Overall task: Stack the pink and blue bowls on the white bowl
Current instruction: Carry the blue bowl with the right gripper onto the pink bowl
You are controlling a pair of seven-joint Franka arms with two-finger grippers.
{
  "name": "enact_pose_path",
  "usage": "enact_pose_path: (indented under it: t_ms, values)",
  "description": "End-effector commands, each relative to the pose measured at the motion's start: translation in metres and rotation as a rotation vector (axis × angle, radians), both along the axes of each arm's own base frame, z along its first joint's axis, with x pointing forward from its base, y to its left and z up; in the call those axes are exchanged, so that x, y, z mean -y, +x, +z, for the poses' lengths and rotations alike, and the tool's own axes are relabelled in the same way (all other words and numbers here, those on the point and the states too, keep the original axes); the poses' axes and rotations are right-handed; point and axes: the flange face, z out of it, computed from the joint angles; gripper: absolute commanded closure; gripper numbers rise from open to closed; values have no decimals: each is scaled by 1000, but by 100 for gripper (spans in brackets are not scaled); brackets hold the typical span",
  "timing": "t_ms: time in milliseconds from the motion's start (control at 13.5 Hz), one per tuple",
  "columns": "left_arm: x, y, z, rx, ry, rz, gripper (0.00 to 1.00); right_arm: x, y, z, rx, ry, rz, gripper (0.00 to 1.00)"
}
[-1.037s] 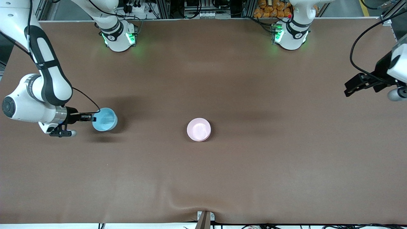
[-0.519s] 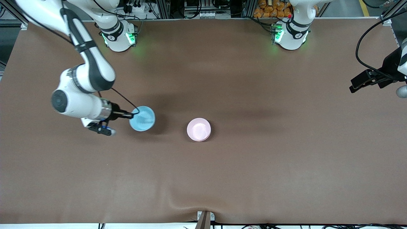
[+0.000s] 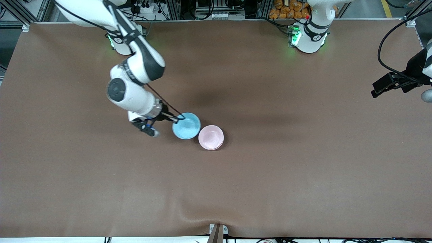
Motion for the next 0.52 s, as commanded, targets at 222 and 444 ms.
enact_pose_path:
  t_ms: [222, 444]
  values:
    - [-1, -5, 1, 2, -14, -8, 0, -54, 5, -38, -2, 46, -112, 100]
    - [0, -4, 1, 7, -14, -9, 0, -58, 13, -42, 2, 46, -121, 100]
